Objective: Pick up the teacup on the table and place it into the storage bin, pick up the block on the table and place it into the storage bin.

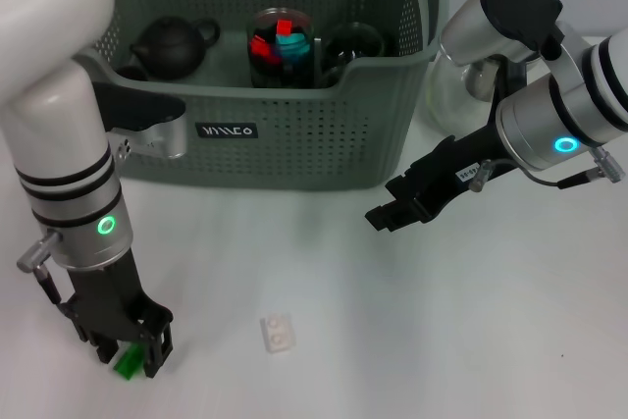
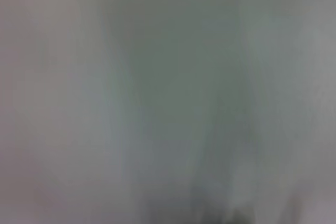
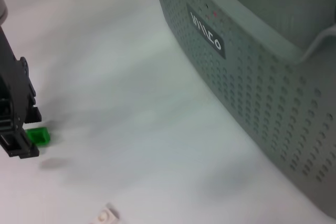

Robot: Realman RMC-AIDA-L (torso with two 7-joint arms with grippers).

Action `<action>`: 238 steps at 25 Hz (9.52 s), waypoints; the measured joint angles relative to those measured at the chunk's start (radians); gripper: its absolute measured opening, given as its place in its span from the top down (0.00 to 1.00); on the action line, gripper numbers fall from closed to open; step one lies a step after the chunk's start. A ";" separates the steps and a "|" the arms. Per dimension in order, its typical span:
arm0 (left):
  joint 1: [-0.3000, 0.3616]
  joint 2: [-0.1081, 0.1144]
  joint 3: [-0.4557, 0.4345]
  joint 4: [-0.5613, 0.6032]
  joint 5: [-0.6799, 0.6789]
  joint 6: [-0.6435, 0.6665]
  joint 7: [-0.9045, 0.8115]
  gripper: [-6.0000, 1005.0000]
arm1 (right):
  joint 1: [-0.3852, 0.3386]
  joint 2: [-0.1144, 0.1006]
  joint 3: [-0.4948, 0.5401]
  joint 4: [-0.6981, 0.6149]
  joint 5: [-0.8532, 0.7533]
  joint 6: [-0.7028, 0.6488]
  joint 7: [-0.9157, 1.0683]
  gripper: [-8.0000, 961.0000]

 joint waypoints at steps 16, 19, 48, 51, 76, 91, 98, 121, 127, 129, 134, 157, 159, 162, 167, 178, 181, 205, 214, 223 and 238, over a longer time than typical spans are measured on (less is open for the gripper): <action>-0.018 0.002 0.000 0.040 0.006 -0.011 0.000 0.53 | -0.009 0.000 0.000 0.000 -0.003 0.008 0.000 0.42; -0.020 0.001 -0.001 0.041 0.005 -0.013 0.000 0.60 | -0.011 0.000 0.000 0.000 -0.004 0.008 0.000 0.42; -0.007 0.009 -0.024 -0.050 0.002 0.049 0.070 0.90 | -0.013 0.000 0.012 0.002 -0.003 -0.004 0.007 0.42; 0.006 0.010 -0.084 -0.091 -0.002 0.066 0.140 0.90 | -0.011 0.000 0.013 0.001 -0.003 -0.005 0.014 0.42; 0.183 0.238 -0.622 -0.063 -0.615 0.271 0.770 0.90 | -0.009 0.000 0.039 -0.006 -0.013 -0.078 0.106 0.42; 0.063 0.329 -0.658 -0.049 -1.033 0.145 0.708 0.90 | -0.014 -0.005 0.041 -0.005 -0.014 -0.083 0.104 0.42; -0.022 0.326 -0.454 -0.015 -0.946 -0.163 0.709 0.90 | -0.005 -0.001 0.041 -0.002 -0.014 -0.082 0.098 0.42; -0.116 0.259 -0.284 0.124 -0.689 -0.600 0.636 0.73 | -0.003 -0.001 0.051 0.006 -0.014 -0.075 0.098 0.42; 0.015 0.199 -0.413 -0.218 -0.831 -0.344 0.678 0.52 | 0.003 -0.003 0.055 0.009 -0.014 -0.077 0.100 0.42; 0.073 0.191 -0.452 -0.312 -0.895 -0.212 0.748 0.45 | 0.004 -0.003 0.057 0.006 -0.014 -0.076 0.103 0.42; 0.154 0.192 -0.497 -0.345 -0.928 0.036 0.954 0.39 | 0.009 -0.001 0.078 0.004 -0.014 -0.075 0.106 0.42; 0.411 0.001 0.074 -0.446 -0.580 -0.160 1.171 0.31 | 0.021 0.006 0.095 0.026 -0.014 -0.081 0.114 0.42; 0.407 -0.001 0.112 -0.444 -0.587 -0.165 1.158 0.31 | 0.023 0.005 0.095 0.026 -0.014 -0.082 0.119 0.42; 0.405 -0.001 0.150 -0.442 -0.589 -0.184 1.147 0.31 | 0.024 0.004 0.095 0.027 -0.014 -0.083 0.119 0.42; 0.405 0.002 0.233 -0.435 -0.574 -0.268 1.077 0.31 | 0.024 0.002 0.095 0.028 -0.014 -0.083 0.120 0.42; 0.402 0.002 0.347 -0.431 -0.507 -0.309 0.960 0.31 | 0.028 -0.002 0.095 0.031 -0.014 -0.082 0.120 0.42; 0.402 0.002 0.368 -0.430 -0.483 -0.330 0.936 0.31 | 0.028 -0.003 0.095 0.031 -0.014 -0.082 0.120 0.42; 0.404 0.004 0.403 -0.432 -0.434 -0.405 0.887 0.31 | 0.028 -0.003 0.094 0.041 -0.014 -0.083 0.117 0.42; 0.401 0.003 0.414 -0.440 -0.443 -0.382 0.893 0.32 | 0.030 -0.006 0.093 0.041 -0.014 -0.083 0.116 0.42; 0.401 0.003 0.435 -0.434 -0.438 -0.390 0.891 0.33 | 0.030 -0.006 0.091 0.040 -0.014 -0.083 0.118 0.42; 0.400 0.001 0.437 -0.430 -0.435 -0.395 0.884 0.40 | 0.030 -0.006 0.091 0.051 -0.014 -0.083 0.118 0.42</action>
